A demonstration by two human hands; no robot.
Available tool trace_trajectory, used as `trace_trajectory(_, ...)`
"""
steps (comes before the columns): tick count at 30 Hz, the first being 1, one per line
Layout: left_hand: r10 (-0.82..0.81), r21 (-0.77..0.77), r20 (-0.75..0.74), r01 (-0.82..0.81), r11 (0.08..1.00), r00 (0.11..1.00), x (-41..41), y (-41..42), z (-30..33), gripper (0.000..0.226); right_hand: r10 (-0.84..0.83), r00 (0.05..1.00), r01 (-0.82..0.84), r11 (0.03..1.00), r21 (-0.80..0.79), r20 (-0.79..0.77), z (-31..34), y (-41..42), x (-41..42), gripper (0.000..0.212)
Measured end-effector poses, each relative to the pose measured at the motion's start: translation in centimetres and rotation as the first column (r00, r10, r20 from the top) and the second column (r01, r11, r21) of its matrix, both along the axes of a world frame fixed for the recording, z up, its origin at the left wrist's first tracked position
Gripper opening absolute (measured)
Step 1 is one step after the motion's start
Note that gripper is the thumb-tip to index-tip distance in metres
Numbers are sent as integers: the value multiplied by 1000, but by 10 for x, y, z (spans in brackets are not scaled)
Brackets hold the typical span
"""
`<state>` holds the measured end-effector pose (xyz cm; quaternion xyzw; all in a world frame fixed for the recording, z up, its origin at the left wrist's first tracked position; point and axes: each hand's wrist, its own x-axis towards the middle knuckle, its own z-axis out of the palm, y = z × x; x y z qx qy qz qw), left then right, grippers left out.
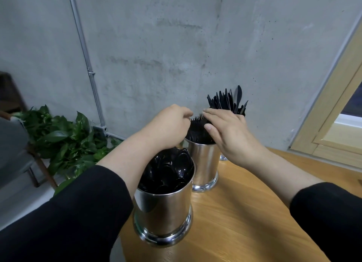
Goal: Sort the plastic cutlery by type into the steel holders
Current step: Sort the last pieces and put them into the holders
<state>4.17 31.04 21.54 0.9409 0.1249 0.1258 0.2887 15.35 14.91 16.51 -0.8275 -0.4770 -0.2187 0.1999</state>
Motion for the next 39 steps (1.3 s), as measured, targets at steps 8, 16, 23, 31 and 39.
trace_trajectory(8,65,-60,292,-49,997,954,-8,-49,24,41,-28,989,44,994,103,-145,11,-86,-25,46)
trace_trajectory(16,-233,-4,309,246,969,922,7,-239,5,35,-347,934,351,936,35,-87,11,-278,-67,39)
trace_trajectory(23,-545,55,216,547,835,810,31,-407,-33,37,-691,722,688,722,-74,-24,22,-475,-105,69)
trace_trajectory(31,-631,98,161,623,776,759,72,-513,-40,64,-887,409,844,457,-280,-215,12,-615,-60,120)
trace_trajectory(39,-611,176,159,587,790,775,131,-557,-39,83,-825,417,556,564,-611,-382,-70,-612,4,102)
